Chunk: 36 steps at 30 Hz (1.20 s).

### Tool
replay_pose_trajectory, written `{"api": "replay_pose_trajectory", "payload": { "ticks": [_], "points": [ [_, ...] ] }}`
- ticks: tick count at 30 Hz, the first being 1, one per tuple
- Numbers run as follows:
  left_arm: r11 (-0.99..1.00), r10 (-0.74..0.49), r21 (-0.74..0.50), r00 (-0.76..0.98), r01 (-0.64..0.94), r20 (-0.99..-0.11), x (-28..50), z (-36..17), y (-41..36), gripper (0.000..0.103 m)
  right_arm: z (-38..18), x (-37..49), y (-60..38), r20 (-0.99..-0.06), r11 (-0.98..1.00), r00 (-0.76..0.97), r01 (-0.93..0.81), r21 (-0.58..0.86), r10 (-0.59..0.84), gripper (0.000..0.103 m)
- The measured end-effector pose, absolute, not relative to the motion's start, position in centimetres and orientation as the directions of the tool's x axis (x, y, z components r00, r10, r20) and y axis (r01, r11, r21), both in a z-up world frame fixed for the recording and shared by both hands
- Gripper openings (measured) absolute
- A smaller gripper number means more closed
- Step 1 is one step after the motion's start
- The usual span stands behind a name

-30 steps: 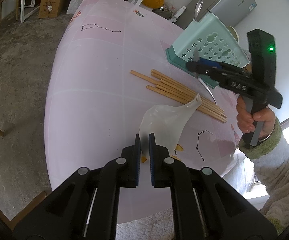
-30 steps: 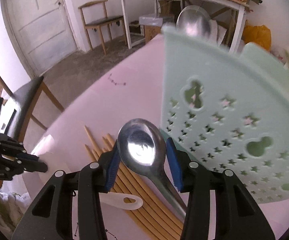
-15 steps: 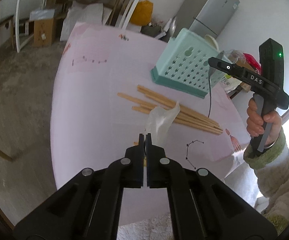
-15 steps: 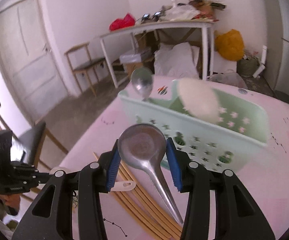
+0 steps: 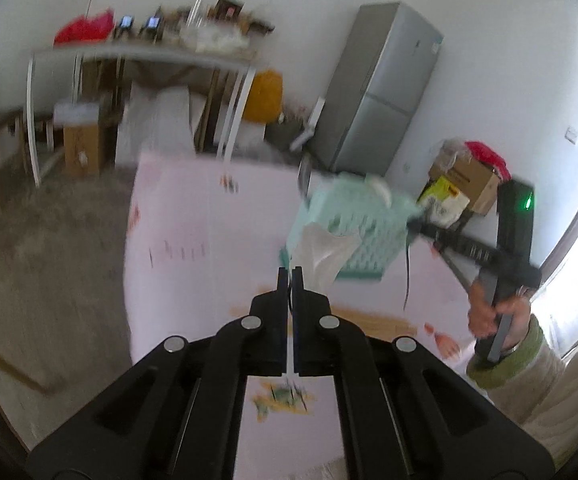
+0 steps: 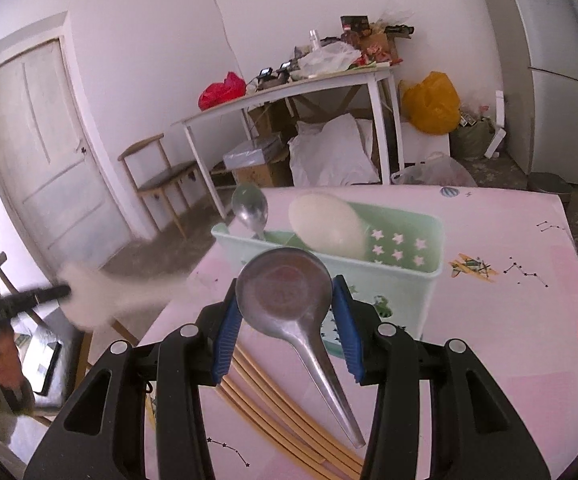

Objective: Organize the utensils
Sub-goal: 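Lower the white paddle into the holder and open the left gripper while the right gripper holds the spoon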

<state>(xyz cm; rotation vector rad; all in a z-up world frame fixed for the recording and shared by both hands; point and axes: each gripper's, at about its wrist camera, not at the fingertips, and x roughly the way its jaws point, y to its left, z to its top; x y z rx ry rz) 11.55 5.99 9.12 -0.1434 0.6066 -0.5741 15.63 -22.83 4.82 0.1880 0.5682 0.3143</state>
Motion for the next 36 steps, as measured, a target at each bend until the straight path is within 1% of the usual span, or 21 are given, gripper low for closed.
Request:
{"api": "replay_pose_trajectory", "payload": {
  "ticks": [3,7,10,13,17,19,22,25,27,28,29,30,31,32,33,35,36],
  "points": [
    [0.843,-0.531,-0.201,0.714,0.498,-0.456,12.4,12.0,5.2,0.000,5.1,15.3,-23.4,-0.480,0.932,0.806,-0.240,0.270,0.347,0.043],
    [0.845,-0.501,-0.080,0.733,0.528,-0.459,14.3,14.1,3.2,0.000,5.2,15.0,-23.9,-0.464,0.927,0.812,-0.241,0.287,0.355,0.043],
    [0.846,-0.442,0.025,0.727,0.532,-0.525,16.5,14.6,0.9,0.000,5.1,14.9,-24.2,-0.454,0.923,0.815,-0.242,0.299,0.360,0.043],
    [0.831,-0.396,0.089,0.696,0.549,-0.599,18.8,14.9,-0.7,0.000,5.0,14.8,-24.5,-0.445,0.919,0.816,-0.247,0.307,0.368,0.043],
    [0.792,-0.363,0.151,0.655,0.592,-0.663,21.0,15.5,-2.6,0.000,4.9,14.7,-24.7,-0.436,0.913,0.816,-0.253,0.319,0.379,0.043],
    [0.775,-0.359,0.162,0.636,0.611,-0.683,21.9,15.5,-3.4,0.000,4.7,14.7,-24.9,-0.433,0.909,0.815,-0.254,0.330,0.385,0.043],
    [0.747,-0.317,0.218,0.624,0.628,-0.714,23.0,15.5,-5.1,0.001,4.4,14.9,-25.1,-0.430,0.906,0.814,-0.254,0.339,0.389,0.043],
    [0.739,-0.301,0.224,0.610,0.635,-0.733,24.0,15.5,-6.2,0.001,4.3,14.9,-25.1,-0.430,0.905,0.814,-0.257,0.338,0.392,0.043],
    [0.745,-0.309,0.205,0.600,0.635,-0.738,24.4,15.5,-6.6,0.001,4.3,14.8,-25.1,-0.429,0.904,0.813,-0.258,0.340,0.394,0.043],
    [0.754,-0.328,0.176,0.594,0.633,-0.734,24.6,15.6,-6.7,0.001,4.2,14.8,-25.1,-0.429,0.905,0.813,-0.257,0.340,0.393,0.043],
    [0.758,-0.353,0.145,0.587,0.636,-0.728,24.9,15.6,-6.5,0.005,4.2,14.8,-25.2,-0.429,0.904,0.814,-0.257,0.341,0.393,0.043],
    [0.762,-0.395,0.096,0.577,0.641,-0.715,25.2,15.7,-6.1,0.014,4.2,14.8,-25.2,-0.427,0.903,0.814,-0.255,0.345,0.393,0.043],
    [0.767,-0.418,0.069,0.578,0.638,-0.701,25.3,15.7,-5.8,0.021,4.1,14.9,-25.3,-0.426,0.902,0.814,-0.254,0.349,0.394,0.043],
    [0.777,-0.447,0.031,0.586,0.628,-0.676,25.5,15.8,-5.2,0.031,4.2,14.8,-25.3,-0.426,0.901,0.814,-0.253,0.353,0.395,0.043],
    [0.785,-0.464,0.004,0.593,0.619,-0.658,25.5,15.8,-4.7,0.036,4.2,14.8,-25.4,-0.425,0.900,0.814,-0.253,0.356,0.397,0.043],
    [0.802,-0.485,-0.051,0.600,0.595,-0.636,25.6,15.6,-3.6,0.038,4.3,14.7,-25.5,-0.425,0.899,0.813,-0.252,0.358,0.398,0.043],
    [0.809,-0.497,-0.084,0.600,0.582,-0.627,25.6,15.5,-3.1,0.041,4.4,14.7,-25.4,-0.424,0.900,0.814,-0.253,0.356,0.397,0.043]
  ]
}}
